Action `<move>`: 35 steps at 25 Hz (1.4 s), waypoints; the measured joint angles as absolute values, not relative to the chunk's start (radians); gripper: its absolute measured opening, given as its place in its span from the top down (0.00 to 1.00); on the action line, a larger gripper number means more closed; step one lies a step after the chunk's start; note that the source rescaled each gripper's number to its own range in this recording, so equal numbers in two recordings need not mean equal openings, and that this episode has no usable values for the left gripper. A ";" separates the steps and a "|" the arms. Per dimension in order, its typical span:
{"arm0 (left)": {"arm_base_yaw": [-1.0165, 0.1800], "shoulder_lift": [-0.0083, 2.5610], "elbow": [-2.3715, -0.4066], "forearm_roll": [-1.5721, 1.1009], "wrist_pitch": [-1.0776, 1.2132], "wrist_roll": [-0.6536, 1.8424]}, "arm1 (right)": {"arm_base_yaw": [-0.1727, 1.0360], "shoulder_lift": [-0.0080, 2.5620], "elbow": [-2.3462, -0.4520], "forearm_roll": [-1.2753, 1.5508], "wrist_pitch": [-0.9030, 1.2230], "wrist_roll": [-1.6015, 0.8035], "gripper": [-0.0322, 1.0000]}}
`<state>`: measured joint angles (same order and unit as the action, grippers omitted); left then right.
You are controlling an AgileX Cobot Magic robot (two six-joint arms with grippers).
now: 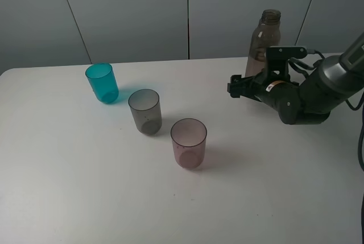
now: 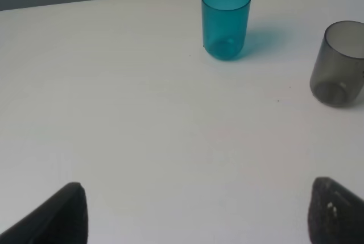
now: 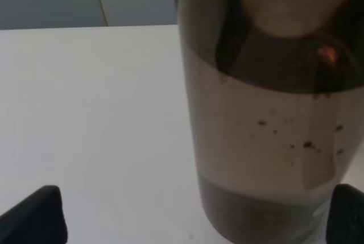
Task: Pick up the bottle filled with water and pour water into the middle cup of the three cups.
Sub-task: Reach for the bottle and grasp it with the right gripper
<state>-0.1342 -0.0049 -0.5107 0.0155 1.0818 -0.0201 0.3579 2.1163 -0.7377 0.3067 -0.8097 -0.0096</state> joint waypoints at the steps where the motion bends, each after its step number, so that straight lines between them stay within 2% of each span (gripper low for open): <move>1: -0.134 -0.005 -0.511 0.016 1.082 -0.020 | 0.358 2.116 -0.738 0.316 -0.807 -0.012 0.00; 17: -0.134 -0.005 -0.511 0.016 1.082 -0.020 | 0.358 2.116 -0.744 0.385 -0.976 -0.125 0.00; 35: -0.134 -0.005 -0.511 0.016 1.082 -0.020 | 0.348 2.247 -0.892 0.411 -0.996 -0.167 0.00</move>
<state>-0.1342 -0.0049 -0.5107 0.0155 1.0818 -0.0201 0.3476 2.2471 -0.8920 0.4114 -0.9957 -0.1666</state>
